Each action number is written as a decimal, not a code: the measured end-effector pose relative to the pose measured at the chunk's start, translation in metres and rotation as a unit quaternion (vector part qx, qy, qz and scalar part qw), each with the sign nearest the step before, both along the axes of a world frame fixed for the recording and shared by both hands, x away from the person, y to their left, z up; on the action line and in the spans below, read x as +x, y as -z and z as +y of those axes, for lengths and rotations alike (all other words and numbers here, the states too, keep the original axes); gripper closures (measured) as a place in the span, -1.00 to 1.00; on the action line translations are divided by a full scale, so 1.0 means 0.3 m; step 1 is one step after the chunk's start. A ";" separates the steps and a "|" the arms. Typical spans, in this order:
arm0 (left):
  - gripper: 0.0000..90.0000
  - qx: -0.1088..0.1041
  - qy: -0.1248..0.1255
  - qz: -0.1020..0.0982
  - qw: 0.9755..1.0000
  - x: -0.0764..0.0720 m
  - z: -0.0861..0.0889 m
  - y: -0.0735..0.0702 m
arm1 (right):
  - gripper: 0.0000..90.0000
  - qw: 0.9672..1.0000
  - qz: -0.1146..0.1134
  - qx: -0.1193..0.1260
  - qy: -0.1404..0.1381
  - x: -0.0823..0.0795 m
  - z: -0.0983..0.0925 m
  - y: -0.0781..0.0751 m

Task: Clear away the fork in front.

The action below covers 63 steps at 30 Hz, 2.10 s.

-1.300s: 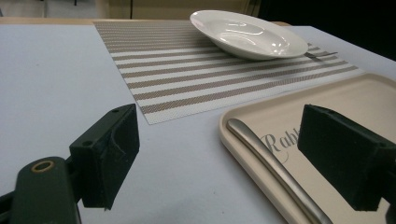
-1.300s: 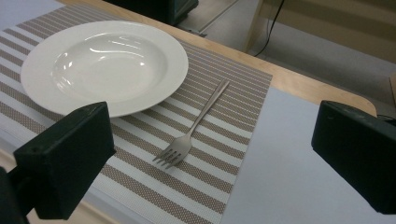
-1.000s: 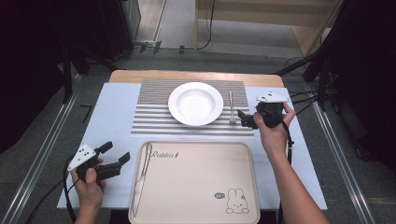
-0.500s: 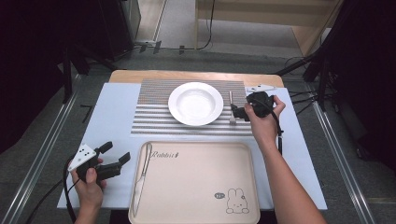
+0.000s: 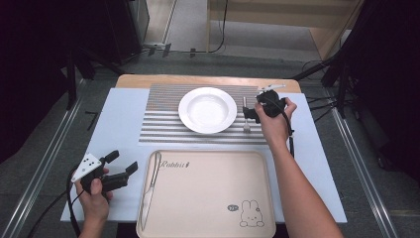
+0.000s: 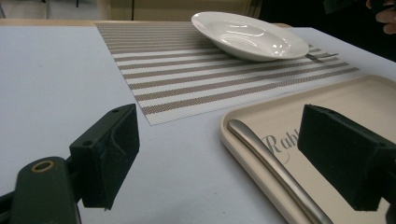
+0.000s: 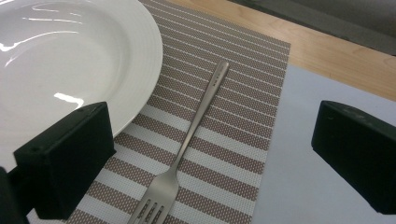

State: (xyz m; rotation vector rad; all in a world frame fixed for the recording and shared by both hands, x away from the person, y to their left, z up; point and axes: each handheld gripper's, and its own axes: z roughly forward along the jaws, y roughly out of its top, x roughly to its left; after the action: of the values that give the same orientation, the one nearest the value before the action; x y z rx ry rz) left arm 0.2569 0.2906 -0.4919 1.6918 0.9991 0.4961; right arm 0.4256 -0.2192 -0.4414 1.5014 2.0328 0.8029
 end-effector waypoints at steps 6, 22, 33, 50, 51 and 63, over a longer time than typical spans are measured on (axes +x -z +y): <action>-0.71 0.000 0.000 -0.001 1.000 0.000 0.000 0.000 | -1.00 1.000 0.016 0.003 0.006 0.044 0.009 0.009; -0.71 -0.004 -0.001 -0.004 1.000 -0.001 0.002 0.001 | -0.79 0.998 0.059 -0.008 0.030 0.114 0.035 0.051; -0.71 -0.001 -0.003 -0.005 1.000 -0.001 -0.001 0.002 | -0.14 0.995 0.082 -0.021 0.043 0.138 0.052 0.071; -0.71 0.002 -0.003 -0.007 1.000 -0.002 -0.003 0.001 | 0.48 0.991 0.128 0.002 0.046 0.161 0.061 0.087; -0.71 0.003 -0.003 -0.007 1.000 -0.002 -0.004 0.001 | 0.48 0.991 0.128 0.002 0.046 0.161 0.061 0.087; -0.71 0.007 -0.003 -0.006 1.000 -0.002 -0.006 0.002 | 0.55 0.979 0.192 0.010 0.064 0.170 0.074 0.129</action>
State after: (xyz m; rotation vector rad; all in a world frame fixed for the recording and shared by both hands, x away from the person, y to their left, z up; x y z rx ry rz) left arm 0.2564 0.2886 -0.4923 1.6973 0.9936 0.5179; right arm 0.4765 -0.1969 -0.4801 1.8963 2.1672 0.5130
